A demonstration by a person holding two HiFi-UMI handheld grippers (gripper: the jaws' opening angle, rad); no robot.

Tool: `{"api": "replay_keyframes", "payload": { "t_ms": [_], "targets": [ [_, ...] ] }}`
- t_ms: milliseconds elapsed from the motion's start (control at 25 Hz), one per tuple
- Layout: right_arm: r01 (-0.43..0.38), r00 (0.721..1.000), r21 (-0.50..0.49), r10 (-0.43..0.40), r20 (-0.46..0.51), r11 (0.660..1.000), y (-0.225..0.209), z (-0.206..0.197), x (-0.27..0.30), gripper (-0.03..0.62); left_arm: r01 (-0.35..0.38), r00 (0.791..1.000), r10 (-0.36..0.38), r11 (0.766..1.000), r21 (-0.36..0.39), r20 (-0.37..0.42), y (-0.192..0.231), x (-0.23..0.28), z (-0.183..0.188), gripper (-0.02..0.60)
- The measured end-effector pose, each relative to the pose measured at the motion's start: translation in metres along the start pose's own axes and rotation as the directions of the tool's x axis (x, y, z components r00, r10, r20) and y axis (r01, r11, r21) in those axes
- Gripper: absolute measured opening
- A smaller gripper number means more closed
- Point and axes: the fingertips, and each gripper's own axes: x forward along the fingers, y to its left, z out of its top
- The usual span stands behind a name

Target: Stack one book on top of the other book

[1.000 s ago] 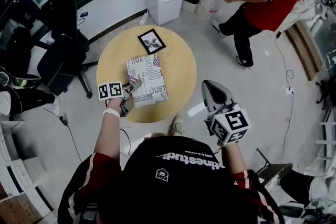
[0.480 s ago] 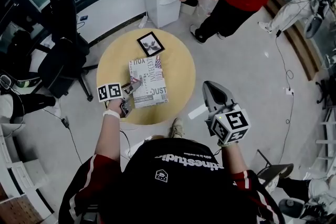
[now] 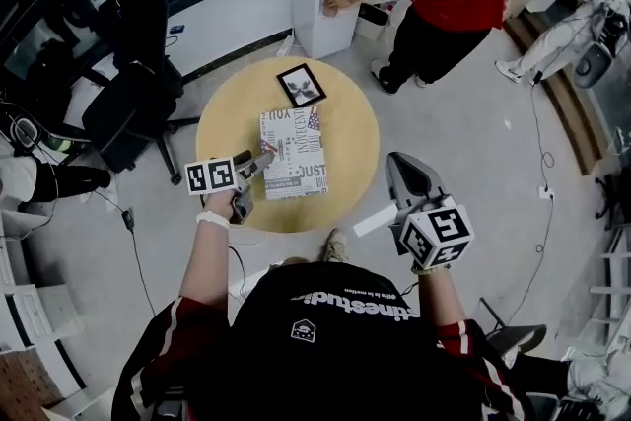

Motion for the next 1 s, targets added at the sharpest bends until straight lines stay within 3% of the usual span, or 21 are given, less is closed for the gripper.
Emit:
{"api": "replay_keyframes", "payload": {
  "t_ms": [240,520,720,1000],
  "targets": [
    [-0.018,1.0,-0.024,0.018,0.011,1.0,0.019,0.008,0.006,0.029,0.038,0.997,-0.048,0.989,0.142,0.066,-0.039,-0.036,0.023,0.374],
    [0.026,0.999,-0.02,-0.025,0.038,0.999,0.024,0.022,-0.002,0.029,0.08,0.979,-0.124,0.964,0.252,0.164,-0.079,-0.084,0.042,0.305],
    [0.053,0.998,-0.025,-0.051,0.045,0.998,0.037,0.026,-0.013,0.029,0.034,0.984,-0.099,0.918,0.396,0.146,-0.084,-0.11,0.04,0.259],
    [0.076,0.995,-0.027,-0.074,0.068,0.997,0.06,0.028,-0.031,0.029,-0.002,0.968,-0.127,0.858,0.514,0.217,-0.109,-0.149,0.05,0.161]
  ]
}}
